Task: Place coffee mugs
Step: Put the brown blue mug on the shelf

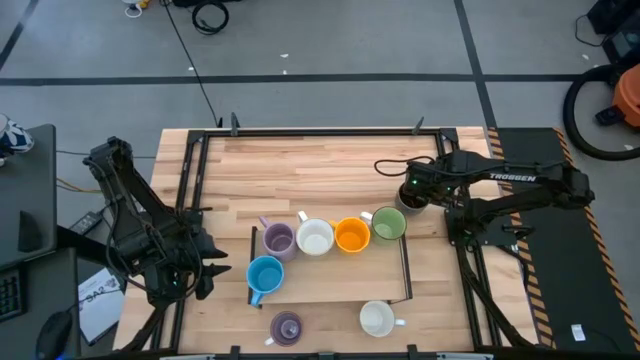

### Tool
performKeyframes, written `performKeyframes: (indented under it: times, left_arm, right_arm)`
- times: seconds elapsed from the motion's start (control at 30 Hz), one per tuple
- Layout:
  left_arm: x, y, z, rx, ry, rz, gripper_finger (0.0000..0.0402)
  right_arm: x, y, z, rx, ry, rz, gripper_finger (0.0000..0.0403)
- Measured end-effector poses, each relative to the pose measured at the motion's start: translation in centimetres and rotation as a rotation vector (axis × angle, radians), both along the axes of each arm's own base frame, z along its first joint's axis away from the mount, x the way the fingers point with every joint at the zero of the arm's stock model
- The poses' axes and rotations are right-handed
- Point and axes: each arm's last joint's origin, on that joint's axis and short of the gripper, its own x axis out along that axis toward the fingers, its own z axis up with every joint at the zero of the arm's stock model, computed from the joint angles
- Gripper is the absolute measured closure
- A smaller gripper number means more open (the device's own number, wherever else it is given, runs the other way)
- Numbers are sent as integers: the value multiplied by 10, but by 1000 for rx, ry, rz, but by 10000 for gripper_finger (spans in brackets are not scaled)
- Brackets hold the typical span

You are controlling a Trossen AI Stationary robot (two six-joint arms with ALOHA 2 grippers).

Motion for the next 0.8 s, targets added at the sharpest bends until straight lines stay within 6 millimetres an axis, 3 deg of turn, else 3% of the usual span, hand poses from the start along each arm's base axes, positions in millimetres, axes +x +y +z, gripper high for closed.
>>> performKeyframes:
  times: [0.2, 0.37, 0.6, 0.8]
  left_arm:
    - [0, 0, 0, 0, 0, 0, 225]
    - [0, 0, 0, 0, 0, 0, 225]
    - [0, 0, 0, 0, 0, 0, 225]
    - [0, 0, 0, -1, 0, 0, 225]
  right_arm:
    - [-7, 2, 13, -20, -67, 17, 240]
    - [-20, 5, 34, -67, -143, 154, 240]
    - [-43, 12, 54, -198, -151, 763, 240]
    - [-54, 13, 56, -293, -51, 1134, 240]
